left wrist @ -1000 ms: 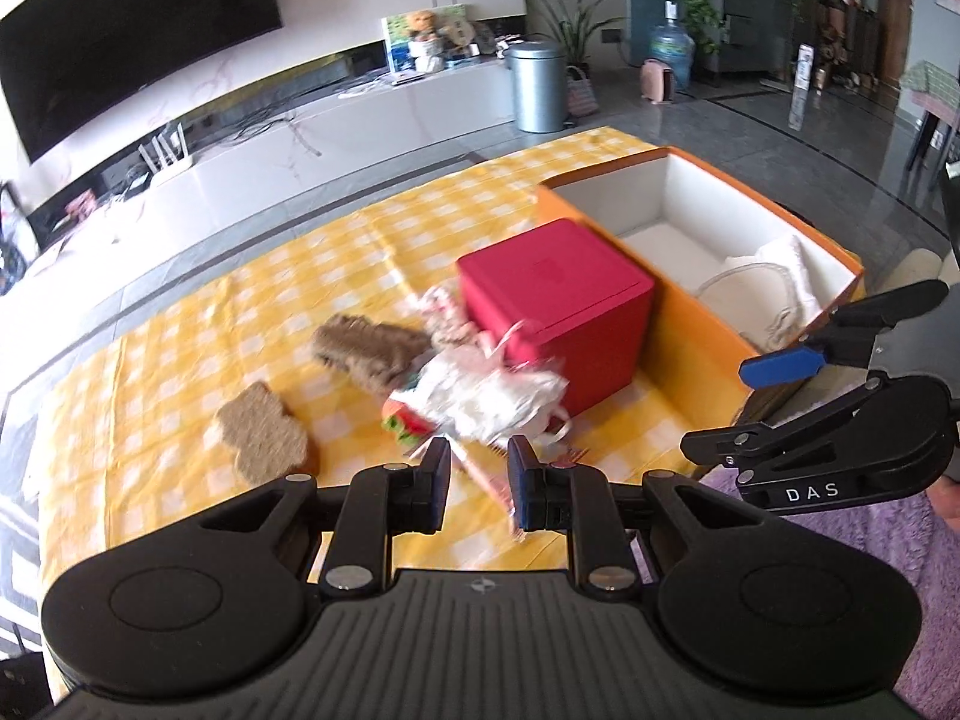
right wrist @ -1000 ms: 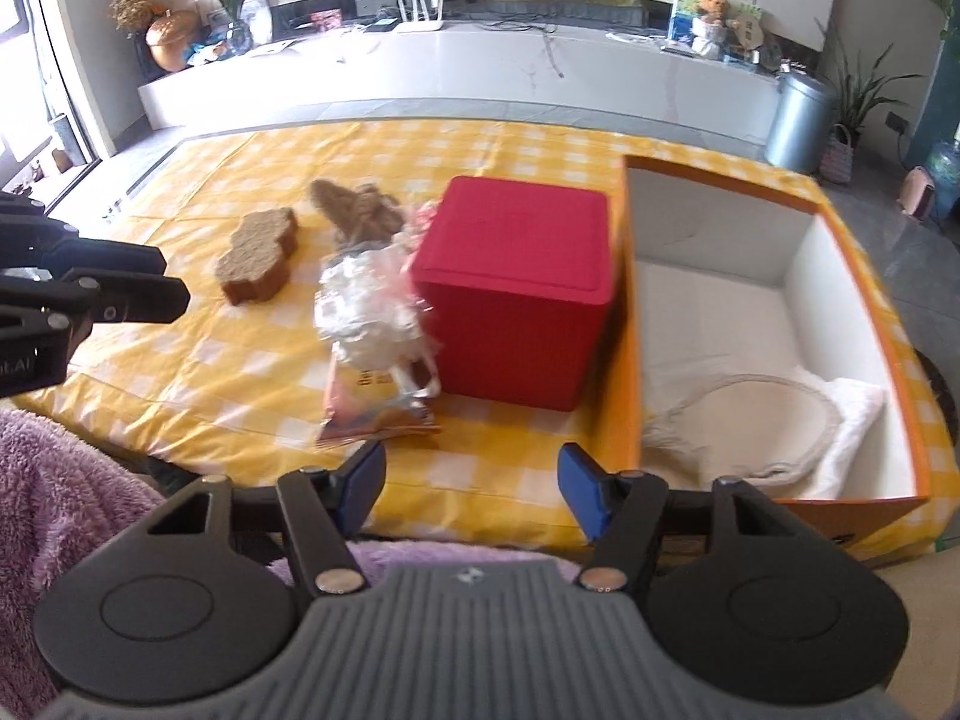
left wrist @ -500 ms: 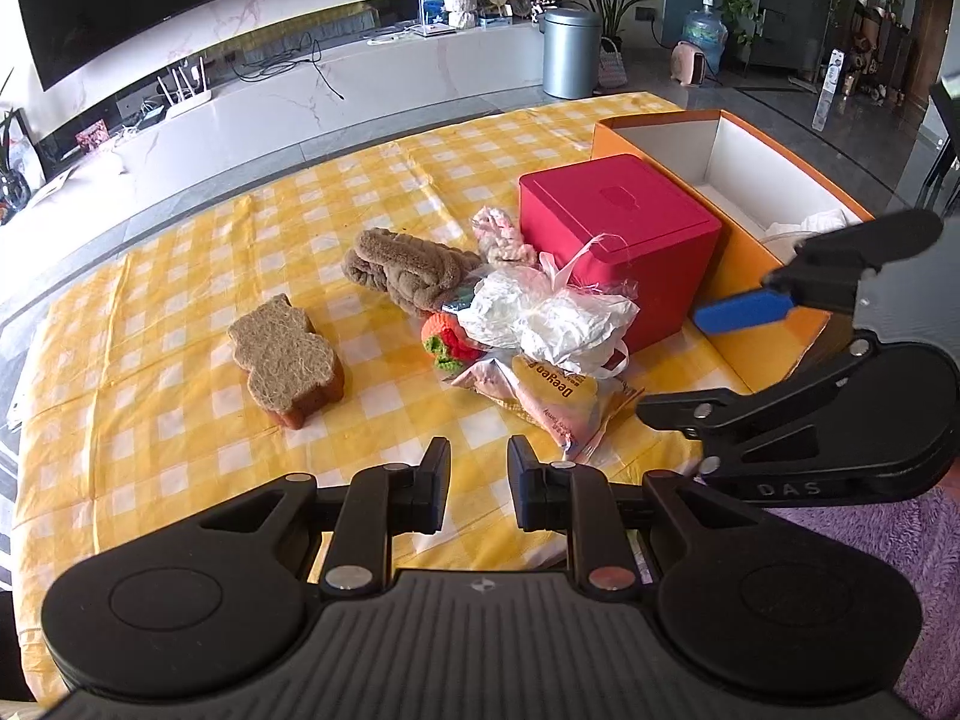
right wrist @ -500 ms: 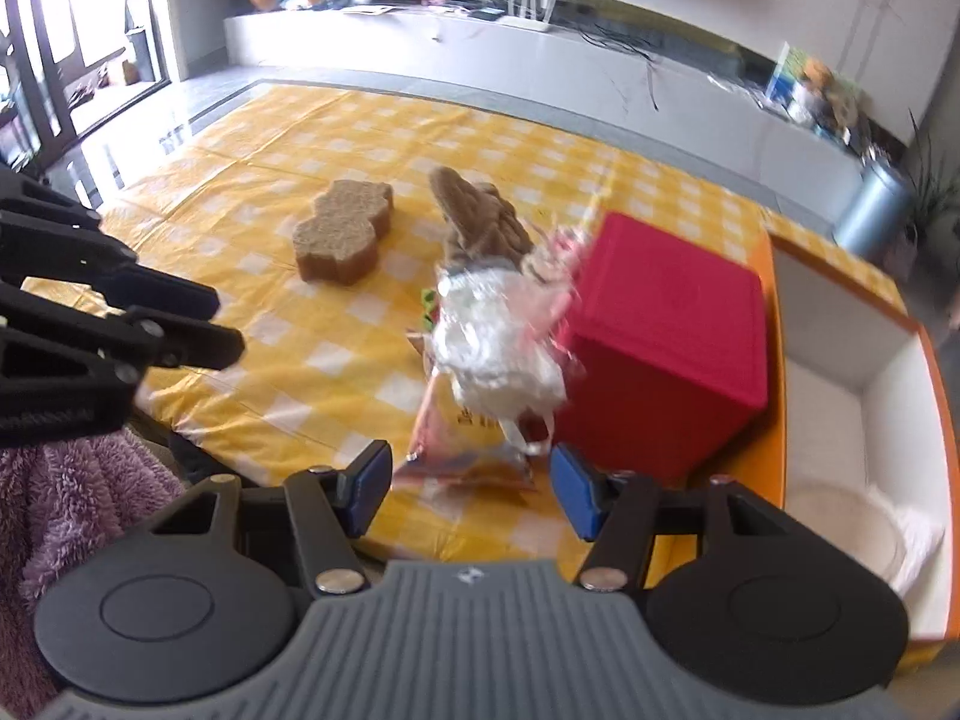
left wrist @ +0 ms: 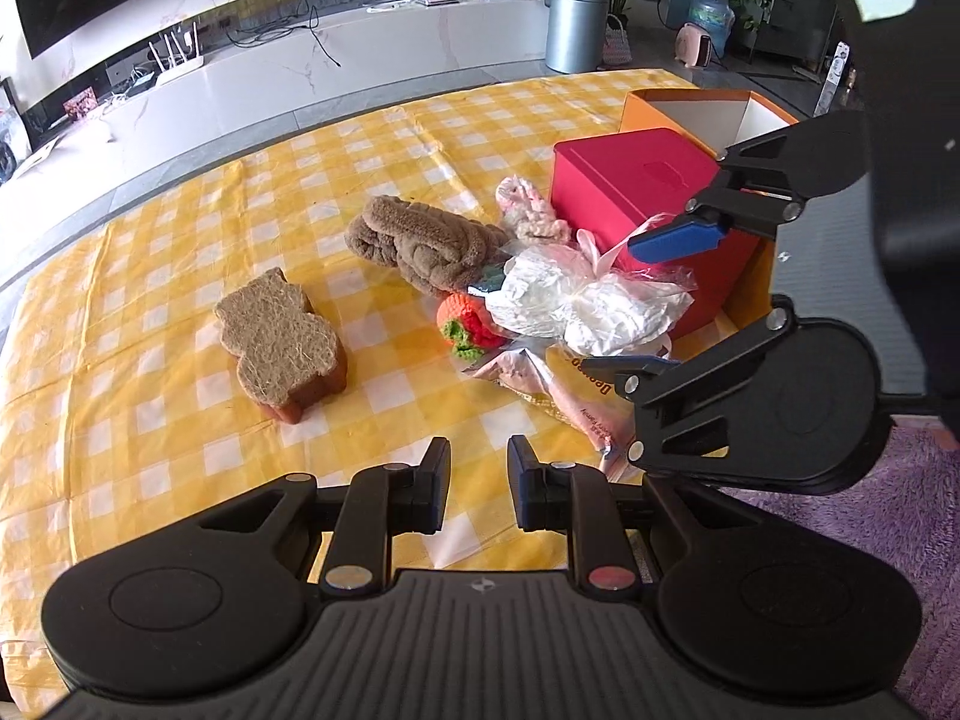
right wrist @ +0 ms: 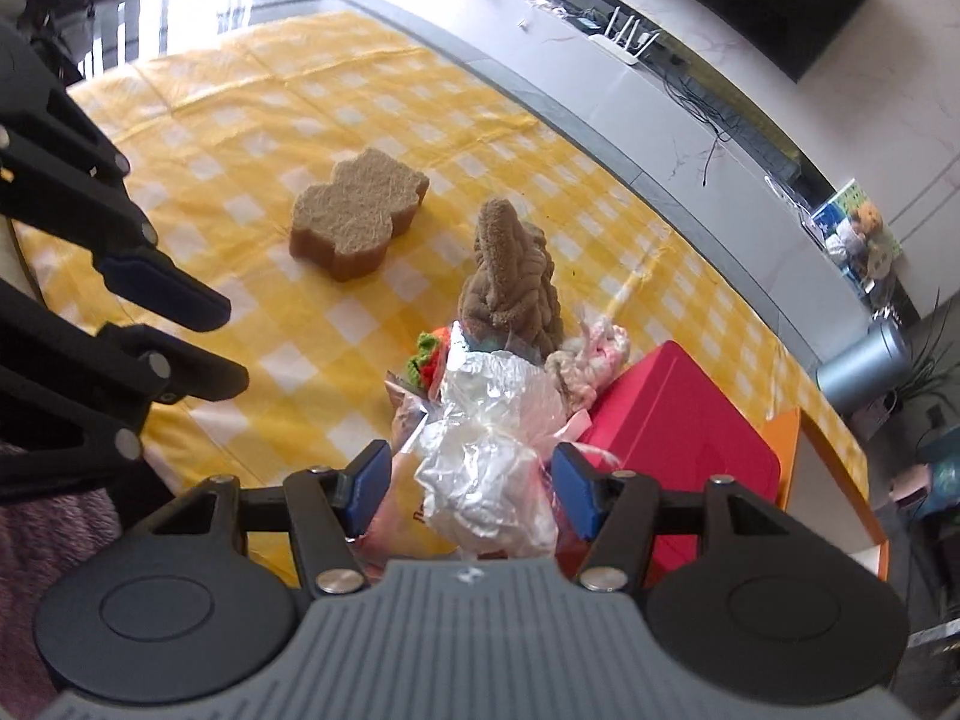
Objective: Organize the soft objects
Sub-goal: 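Grasp the clear plastic bag bundle with the right tool and lift it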
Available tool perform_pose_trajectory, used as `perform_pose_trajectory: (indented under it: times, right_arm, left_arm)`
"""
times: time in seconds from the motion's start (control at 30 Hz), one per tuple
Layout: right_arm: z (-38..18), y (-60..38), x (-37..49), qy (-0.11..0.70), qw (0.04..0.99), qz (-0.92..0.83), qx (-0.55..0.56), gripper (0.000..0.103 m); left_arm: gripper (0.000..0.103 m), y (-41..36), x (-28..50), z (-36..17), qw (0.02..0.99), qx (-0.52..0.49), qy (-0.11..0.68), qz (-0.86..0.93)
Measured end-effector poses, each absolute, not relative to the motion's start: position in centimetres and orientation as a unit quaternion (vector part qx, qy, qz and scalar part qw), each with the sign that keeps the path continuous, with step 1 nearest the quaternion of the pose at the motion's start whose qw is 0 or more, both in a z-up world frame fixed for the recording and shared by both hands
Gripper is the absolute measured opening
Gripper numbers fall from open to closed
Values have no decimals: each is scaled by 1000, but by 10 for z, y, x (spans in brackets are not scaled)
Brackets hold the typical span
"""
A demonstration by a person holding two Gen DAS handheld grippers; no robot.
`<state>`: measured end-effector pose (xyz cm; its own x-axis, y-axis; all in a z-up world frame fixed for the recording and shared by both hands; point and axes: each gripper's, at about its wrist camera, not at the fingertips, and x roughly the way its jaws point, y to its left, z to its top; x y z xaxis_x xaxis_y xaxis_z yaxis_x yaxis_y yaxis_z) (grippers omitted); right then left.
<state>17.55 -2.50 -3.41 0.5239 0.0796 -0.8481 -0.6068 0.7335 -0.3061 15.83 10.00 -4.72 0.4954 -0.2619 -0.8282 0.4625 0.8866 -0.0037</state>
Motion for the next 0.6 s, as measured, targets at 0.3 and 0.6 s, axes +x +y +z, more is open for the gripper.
perform_pose_trajectory:
  times: [0.3, 0.6]
  right_arm:
    - [-62, -15, 187, 450, 795, 214, -346, 62]
    - [-81, -17, 193, 461, 783, 203, -363, 52]
  left_arm:
    - [24, 101, 168, -60, 850, 103, 469, -217]
    - [24, 105, 168, -64, 847, 99, 476, -215]
